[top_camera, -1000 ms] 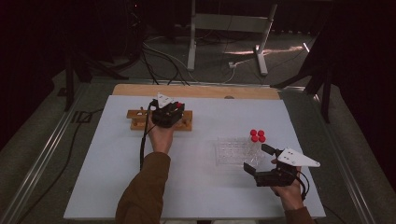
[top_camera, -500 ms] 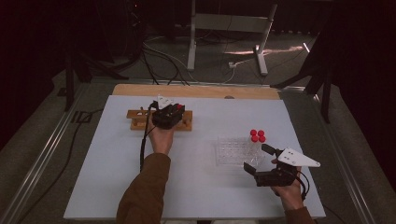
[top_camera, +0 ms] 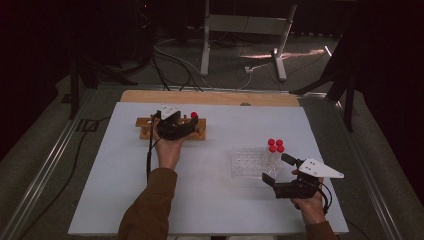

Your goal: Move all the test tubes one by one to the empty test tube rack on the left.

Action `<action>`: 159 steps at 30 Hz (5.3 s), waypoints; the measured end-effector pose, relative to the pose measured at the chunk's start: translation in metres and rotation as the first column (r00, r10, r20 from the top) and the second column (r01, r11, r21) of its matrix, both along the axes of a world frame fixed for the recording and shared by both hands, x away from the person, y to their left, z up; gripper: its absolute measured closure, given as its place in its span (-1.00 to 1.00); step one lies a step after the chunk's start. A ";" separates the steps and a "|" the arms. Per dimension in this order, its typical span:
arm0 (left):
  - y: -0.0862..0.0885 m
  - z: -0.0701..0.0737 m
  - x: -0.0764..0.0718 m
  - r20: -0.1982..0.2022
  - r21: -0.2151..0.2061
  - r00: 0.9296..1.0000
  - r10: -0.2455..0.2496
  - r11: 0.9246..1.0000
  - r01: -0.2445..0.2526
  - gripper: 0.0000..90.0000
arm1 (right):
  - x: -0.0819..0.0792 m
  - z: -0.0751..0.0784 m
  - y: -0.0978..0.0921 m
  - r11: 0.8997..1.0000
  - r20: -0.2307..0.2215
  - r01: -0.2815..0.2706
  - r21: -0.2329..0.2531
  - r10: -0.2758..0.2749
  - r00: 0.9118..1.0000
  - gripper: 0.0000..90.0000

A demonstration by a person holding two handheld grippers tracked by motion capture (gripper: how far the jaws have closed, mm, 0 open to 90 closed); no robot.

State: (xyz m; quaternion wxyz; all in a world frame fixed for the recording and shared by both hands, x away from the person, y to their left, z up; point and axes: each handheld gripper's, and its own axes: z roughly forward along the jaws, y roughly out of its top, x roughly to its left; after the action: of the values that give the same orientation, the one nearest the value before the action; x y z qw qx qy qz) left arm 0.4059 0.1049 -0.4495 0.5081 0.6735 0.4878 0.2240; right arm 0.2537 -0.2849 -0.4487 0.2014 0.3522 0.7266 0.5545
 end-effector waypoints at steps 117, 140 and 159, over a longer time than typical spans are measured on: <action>-0.002 0.038 -0.107 0.099 -0.087 0.964 -0.245 0.963 0.254 -0.99 | 0.021 0.026 -0.009 0.992 0.039 0.051 -0.116 -0.047 0.998 0.65; -0.090 0.049 -0.106 0.088 -0.067 0.876 -0.474 0.874 0.480 -0.88 | 0.018 0.022 0.029 0.989 -0.045 -0.105 -0.104 0.101 0.994 0.64; -0.142 0.042 -0.110 0.058 0.020 0.810 -0.583 0.812 0.583 0.37 | 0.018 0.017 0.037 0.984 -0.069 -0.147 -0.103 0.140 0.988 0.64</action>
State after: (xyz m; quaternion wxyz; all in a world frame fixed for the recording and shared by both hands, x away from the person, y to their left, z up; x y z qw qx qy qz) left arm 0.2960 -0.0373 -0.4080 0.5666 0.7837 0.2420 0.0785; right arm 0.2719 -0.2476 -0.4315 0.1574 0.3044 0.7847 0.5165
